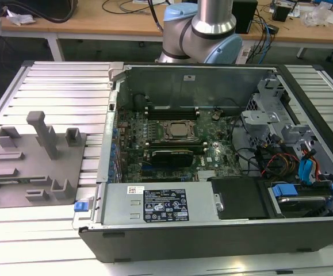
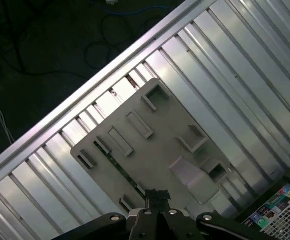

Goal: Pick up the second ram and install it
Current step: 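Pick up the second ram and move it above second insertion slot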

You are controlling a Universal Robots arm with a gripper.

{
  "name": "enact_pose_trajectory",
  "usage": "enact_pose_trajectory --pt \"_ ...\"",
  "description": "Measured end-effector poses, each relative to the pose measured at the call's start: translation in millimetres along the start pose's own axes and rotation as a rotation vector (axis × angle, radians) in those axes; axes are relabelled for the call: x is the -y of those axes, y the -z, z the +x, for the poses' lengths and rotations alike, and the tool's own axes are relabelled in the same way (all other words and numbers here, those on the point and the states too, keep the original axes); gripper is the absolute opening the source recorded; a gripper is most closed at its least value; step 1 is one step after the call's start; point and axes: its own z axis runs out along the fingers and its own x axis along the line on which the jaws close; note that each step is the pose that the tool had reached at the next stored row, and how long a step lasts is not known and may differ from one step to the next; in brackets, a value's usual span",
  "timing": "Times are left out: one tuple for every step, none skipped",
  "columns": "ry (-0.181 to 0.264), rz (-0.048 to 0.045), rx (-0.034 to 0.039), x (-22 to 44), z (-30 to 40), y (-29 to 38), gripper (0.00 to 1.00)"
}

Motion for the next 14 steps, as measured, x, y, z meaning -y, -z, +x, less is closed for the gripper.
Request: enact_pose_trajectory --pt "0.017 -0.0004 -0.0001 0.0 0.0 0.0 0.11" --pt "0.034 -0.0008 -0.0004 0.0 0.0 0.0 0.11" --pt "0.048 -0.0012 -0.0006 0.0 0.0 0.0 0.11" --pt "0.056 -0.0014 -0.0006 0.0 0.0 0.0 0.11" --pt "0.068 -0.0017 -0.0007 0.0 0.0 0.0 0.11" --pt "0.086 -0.0022 -0.0009 0.0 0.0 0.0 0.11" --pt "0.098 -0.0025 -0.0011 0.0 0.0 0.0 0.11" --pt "0.116 -0.0029 -0.0012 0.0 0.0 0.0 0.11" --pt "0.128 -0.0032 -0.0014 0.0 0.0 0.0 0.11" --pt "0.143 -0.0036 -0.0016 0.0 0.0 0.0 0.11" --pt "0.149 -0.0037 -0.0017 0.0 0.0 0.0 0.11" --pt "0.157 -0.0039 -0.0018 0.0 0.0 0.0 0.11" --pt "0.168 -0.0042 -0.0019 0.0 0.0 0.0 0.11" --pt "0.175 -0.0044 -0.002 0.0 0.0 0.0 0.11"
